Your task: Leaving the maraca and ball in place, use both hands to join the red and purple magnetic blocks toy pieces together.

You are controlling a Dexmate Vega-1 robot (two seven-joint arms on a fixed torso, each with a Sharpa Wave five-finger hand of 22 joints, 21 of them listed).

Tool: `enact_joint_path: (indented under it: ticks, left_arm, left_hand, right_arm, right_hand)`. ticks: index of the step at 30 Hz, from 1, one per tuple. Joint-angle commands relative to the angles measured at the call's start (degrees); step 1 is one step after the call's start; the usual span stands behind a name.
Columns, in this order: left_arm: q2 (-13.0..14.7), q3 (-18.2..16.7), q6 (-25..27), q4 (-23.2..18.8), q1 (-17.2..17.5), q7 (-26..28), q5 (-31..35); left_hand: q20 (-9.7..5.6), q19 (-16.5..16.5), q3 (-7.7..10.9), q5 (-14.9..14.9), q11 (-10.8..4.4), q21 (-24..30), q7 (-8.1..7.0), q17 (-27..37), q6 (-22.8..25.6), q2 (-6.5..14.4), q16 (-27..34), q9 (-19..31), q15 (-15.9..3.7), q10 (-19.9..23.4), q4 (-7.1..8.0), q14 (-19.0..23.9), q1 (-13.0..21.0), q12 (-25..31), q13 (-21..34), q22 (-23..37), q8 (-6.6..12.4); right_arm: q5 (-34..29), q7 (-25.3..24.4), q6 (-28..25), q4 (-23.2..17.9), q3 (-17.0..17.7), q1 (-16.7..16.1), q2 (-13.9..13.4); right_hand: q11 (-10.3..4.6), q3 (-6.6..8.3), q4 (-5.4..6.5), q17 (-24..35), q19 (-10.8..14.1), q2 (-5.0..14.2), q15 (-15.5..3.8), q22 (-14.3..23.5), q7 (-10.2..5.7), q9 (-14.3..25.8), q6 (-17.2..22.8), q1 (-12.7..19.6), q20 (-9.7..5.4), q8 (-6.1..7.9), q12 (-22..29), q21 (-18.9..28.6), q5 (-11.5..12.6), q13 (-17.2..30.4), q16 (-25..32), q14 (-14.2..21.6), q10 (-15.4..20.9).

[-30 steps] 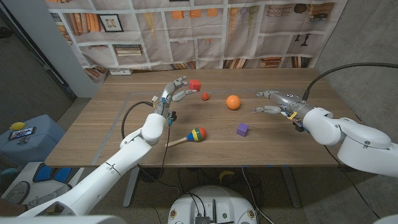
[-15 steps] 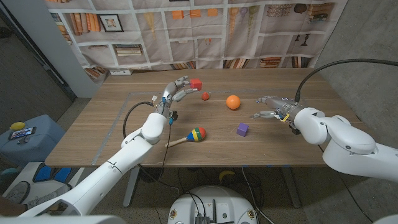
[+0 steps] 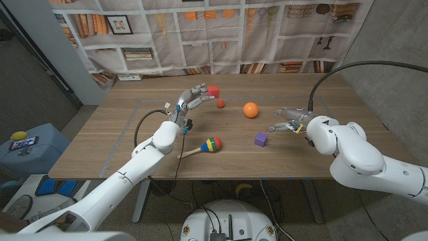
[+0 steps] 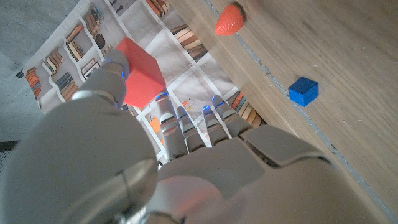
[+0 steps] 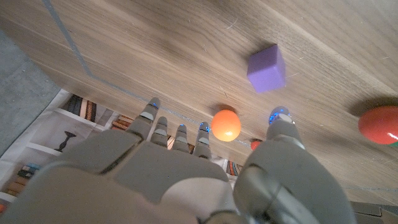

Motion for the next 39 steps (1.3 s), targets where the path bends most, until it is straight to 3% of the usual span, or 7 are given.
enact_joint_path:
  ticks: [1, 18, 31, 39]
  left_arm:
    - [0.1, 0.7, 0.2, 0.7, -0.8, -1.4, -1.1]
    - [0.2, 1.0, 0.1, 0.5, -0.7, -1.2, -1.1]
    - [-0.2, 0.8, -0.3, 0.8, -0.6, -1.1, -1.8]
    - [0.5, 0.6, -0.2, 0.3, -0.3, -1.4, -1.9]
  left_hand:
    - [0.18, 0.3, -0.36, 0.3, -0.04, 0.1, -0.85, 0.1, 5.9, 0.9, -0.1, 0.2, -3.84, 0.6, -0.02, 0.4, -0.1, -0.1, 0.1, 0.3, 0.34]
    - [0.14, 0.4, -0.77, 0.3, 0.13, 0.1, -0.74, 0.1, 6.2, 1.2, 0.0, 0.3, -3.9, 0.6, -0.05, 0.9, -0.2, -0.2, 0.1, 0.3, -0.01]
    - [0.12, 0.3, -1.05, 0.3, 0.38, 0.1, -0.72, 0.1, 6.4, 1.4, -0.1, 0.3, -3.83, 0.7, -0.09, 0.9, -0.2, -0.2, 0.1, 0.3, -0.3]
    - [0.17, 0.4, -1.22, 0.4, 0.32, 0.1, -0.78, 0.1, 6.5, 1.5, 0.0, 0.4, -3.81, 0.7, -0.14, 1.1, -0.2, -0.2, 0.1, 0.3, -0.47]
  right_arm:
    - [-11.4, 9.4, 0.6, 3.0, -3.3, 0.9, 5.2]
    - [-23.4, 17.7, 5.7, 6.5, 0.7, -4.6, 13.4]
    - [-36.3, 22.9, 11.0, 11.4, 3.7, -9.1, 22.5]
    - [-42.3, 23.1, 14.6, 14.1, 6.7, -12.6, 28.1]
  right_hand:
    - [0.34, 0.57, -0.08, 0.2, -0.1, 0.18, 0.5, 0.2, -0.16, 0.4, 0.7, 1.2, 0.41, 0.69, 0.3, 0.4, 0.3, 0.3, 0.3, 0.1, -0.3]
    - [0.59, 0.93, 0.09, 0.4, -0.2, -0.24, 0.58, 0.2, -0.07, 0.8, 2.3, 2.0, 0.33, 1.77, 0.6, 0.4, 0.7, 0.5, 0.6, 0.3, -0.4]
    - [0.68, 1.07, 0.42, 0.6, 0.2, -0.27, 0.45, 0.2, 0.05, 1.2, 3.0, 2.1, -0.57, 2.36, 0.9, 0.6, 0.9, 0.6, 1.1, 1.1, -0.2]
    - [0.61, 1.51, 0.19, 0.6, 0.7, -0.19, 0.07, 0.2, -0.07, 1.4, 3.5, 3.0, -0.95, 2.82, 1.1, 0.8, 1.1, 0.7, 1.3, 1.4, 0.0]
